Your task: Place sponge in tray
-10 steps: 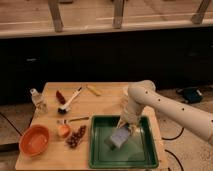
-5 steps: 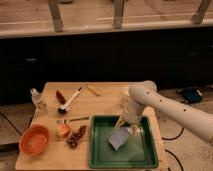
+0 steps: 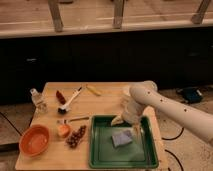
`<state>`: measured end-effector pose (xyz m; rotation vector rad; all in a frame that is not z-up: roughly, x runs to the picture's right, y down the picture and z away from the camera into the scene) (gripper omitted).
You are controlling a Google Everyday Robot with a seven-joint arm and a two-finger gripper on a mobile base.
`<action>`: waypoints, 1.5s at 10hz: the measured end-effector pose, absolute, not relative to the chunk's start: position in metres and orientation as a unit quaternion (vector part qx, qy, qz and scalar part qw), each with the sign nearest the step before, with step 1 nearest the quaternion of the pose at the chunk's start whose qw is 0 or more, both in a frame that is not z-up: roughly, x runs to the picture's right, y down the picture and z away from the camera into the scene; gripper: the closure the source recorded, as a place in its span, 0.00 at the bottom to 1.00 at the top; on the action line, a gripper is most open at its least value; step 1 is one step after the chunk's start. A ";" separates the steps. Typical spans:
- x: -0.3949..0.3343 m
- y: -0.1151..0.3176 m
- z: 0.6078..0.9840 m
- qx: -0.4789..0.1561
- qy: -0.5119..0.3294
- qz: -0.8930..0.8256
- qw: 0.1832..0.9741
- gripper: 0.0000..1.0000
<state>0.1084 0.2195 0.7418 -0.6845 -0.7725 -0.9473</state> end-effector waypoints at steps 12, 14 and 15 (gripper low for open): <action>0.107 0.219 0.741 -0.310 -0.361 -0.439 0.762 0.20; 0.107 0.219 0.741 -0.310 -0.361 -0.439 0.762 0.20; 0.107 0.219 0.741 -0.310 -0.361 -0.439 0.762 0.20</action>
